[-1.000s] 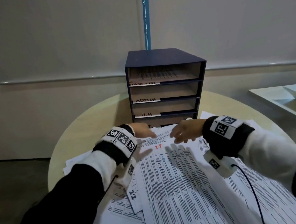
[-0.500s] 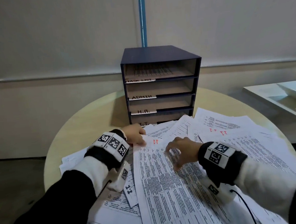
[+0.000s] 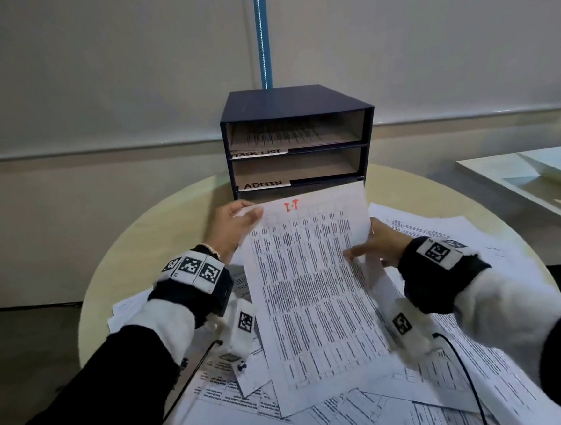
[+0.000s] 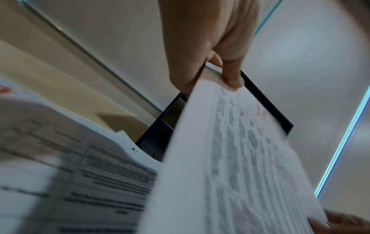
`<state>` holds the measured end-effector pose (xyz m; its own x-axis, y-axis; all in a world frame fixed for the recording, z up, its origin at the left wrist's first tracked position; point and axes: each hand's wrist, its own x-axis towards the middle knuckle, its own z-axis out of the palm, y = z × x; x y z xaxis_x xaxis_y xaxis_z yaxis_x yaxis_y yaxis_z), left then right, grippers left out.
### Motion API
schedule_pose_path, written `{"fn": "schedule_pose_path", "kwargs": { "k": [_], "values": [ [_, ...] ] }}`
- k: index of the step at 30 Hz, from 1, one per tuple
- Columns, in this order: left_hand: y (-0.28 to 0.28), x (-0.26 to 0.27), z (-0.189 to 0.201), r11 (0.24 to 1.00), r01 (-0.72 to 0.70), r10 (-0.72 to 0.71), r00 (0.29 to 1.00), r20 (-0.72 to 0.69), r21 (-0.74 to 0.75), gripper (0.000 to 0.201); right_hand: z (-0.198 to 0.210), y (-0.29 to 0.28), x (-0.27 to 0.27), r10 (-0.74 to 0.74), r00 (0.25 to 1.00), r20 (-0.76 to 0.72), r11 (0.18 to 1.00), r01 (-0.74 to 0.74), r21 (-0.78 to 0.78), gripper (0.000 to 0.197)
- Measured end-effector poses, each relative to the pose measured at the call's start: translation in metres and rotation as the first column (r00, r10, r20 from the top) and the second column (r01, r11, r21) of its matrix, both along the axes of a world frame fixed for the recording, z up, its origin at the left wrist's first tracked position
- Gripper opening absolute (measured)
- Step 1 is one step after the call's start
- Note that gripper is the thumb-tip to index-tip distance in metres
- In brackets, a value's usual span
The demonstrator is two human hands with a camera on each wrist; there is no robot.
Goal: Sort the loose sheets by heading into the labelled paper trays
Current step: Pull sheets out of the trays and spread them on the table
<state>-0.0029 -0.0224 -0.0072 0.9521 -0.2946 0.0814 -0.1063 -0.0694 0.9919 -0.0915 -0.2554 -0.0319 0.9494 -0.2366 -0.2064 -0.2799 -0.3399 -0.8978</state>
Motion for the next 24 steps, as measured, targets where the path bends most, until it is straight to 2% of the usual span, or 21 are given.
{"fn": "schedule_pose_path", "kwargs": {
  "k": [1, 2, 3, 4, 5, 6, 7, 8, 9, 10, 11, 12, 13, 15, 17, 20, 22, 24],
  "values": [
    [-0.002, -0.001, 0.002, 0.996, -0.013, 0.01, 0.999, -0.037, -0.087, 0.007, 0.0, -0.003, 0.003, -0.061, 0.998, 0.025, 0.991, 0.058, 0.12, 0.028],
    [-0.002, -0.001, 0.003, 0.983, -0.032, 0.015, 0.996, -0.093, -0.181, 0.007, -0.002, -0.006, 0.005, -0.143, 0.988, 0.055, 0.976, 0.131, 0.173, 0.021],
    [-0.002, -0.001, 0.005, 0.966, -0.023, -0.017, 0.988, -0.153, -0.258, 0.017, -0.002, -0.009, 0.008, -0.219, 0.971, 0.099, 0.958, 0.196, 0.208, 0.022],
    [-0.002, 0.001, 0.003, 0.957, 0.003, -0.065, 0.977, -0.204, -0.289, 0.035, -0.003, -0.012, 0.011, -0.272, 0.952, 0.14, 0.941, 0.232, 0.246, 0.026],
    [-0.003, -0.001, 0.002, 0.967, 0.065, -0.125, 0.964, -0.234, -0.248, 0.055, -0.003, -0.015, 0.014, -0.302, 0.938, 0.167, 0.927, 0.248, 0.283, 0.028],
    [-0.005, -0.003, 0.0, 0.975, 0.148, -0.187, 0.95, -0.25, -0.164, 0.063, -0.001, -0.018, 0.015, -0.318, 0.931, 0.178, 0.919, 0.257, 0.3, 0.03],
    [-0.01, -0.007, -0.001, 0.979, 0.195, -0.205, 0.95, -0.234, -0.067, 0.058, 0.001, -0.022, 0.016, -0.313, 0.931, 0.185, 0.924, 0.254, 0.288, 0.03],
    [-0.013, -0.008, -0.002, 0.981, 0.192, -0.187, 0.961, -0.203, 0.007, 0.047, 0.003, -0.026, 0.017, -0.277, 0.942, 0.187, 0.946, 0.233, 0.224, 0.03],
    [-0.016, -0.01, -0.001, 0.988, 0.149, -0.139, 0.975, -0.172, 0.046, 0.038, 0.004, -0.031, 0.017, -0.201, 0.962, 0.184, 0.978, 0.187, 0.087, 0.028],
    [-0.018, -0.009, 0.001, 0.993, 0.098, -0.089, 0.987, -0.137, 0.064, 0.033, 0.004, -0.036, 0.017, -0.092, 0.985, 0.149, 0.987, 0.11, -0.115, 0.026],
    [-0.019, -0.009, 0.006, 0.997, 0.046, -0.039, 0.995, -0.093, 0.069, 0.031, 0.005, -0.039, 0.015, 0.025, 0.998, 0.053, 0.945, -0.006, -0.326, 0.026],
    [-0.018, -0.005, 0.011, 0.998, -0.012, 0.015, 0.999, -0.04, 0.069, 0.03, 0.004, -0.042, 0.013, 0.112, 0.989, -0.093, 0.847, -0.144, -0.511, 0.035],
    [-0.016, -0.003, 0.016, 0.996, -0.054, 0.054, 0.999, 0.005, 0.066, 0.03, 0.003, -0.044, 0.011, 0.137, 0.961, -0.242, 0.743, -0.261, -0.616, 0.049],
    [-0.013, 0.002, 0.025, 0.991, -0.119, 0.114, 0.99, 0.084, 0.06, 0.028, 0.002, -0.046, 0.006, 0.123, 0.903, -0.411, 0.624, -0.392, -0.676, 0.068],
    [-0.011, 0.004, 0.032, 0.984, -0.159, 0.144, 0.977, 0.157, 0.083, 0.028, -0.001, -0.046, 0.003, 0.124, 0.874, -0.47, 0.567, -0.451, -0.689, 0.07],
    [-0.01, 0.004, 0.034, 0.974, -0.203, 0.179, 0.962, 0.208, 0.103, 0.028, -0.009, -0.051, 0.005, 0.106, 0.892, -0.439, 0.53, -0.424, -0.734, 0.055],
    [-0.009, 0.003, 0.032, 0.974, -0.2, 0.175, 0.962, 0.211, 0.104, 0.031, -0.01, -0.05, 0.004, 0.104, 0.926, -0.363, 0.518, -0.363, -0.775, 0.015],
    [-0.009, 0.001, 0.028, 0.98, -0.164, 0.137, 0.966, 0.218, 0.113, 0.035, -0.01, -0.047, 0.004, 0.129, 0.939, -0.319, 0.496, -0.34, -0.799, 0.028]
  ]
}}
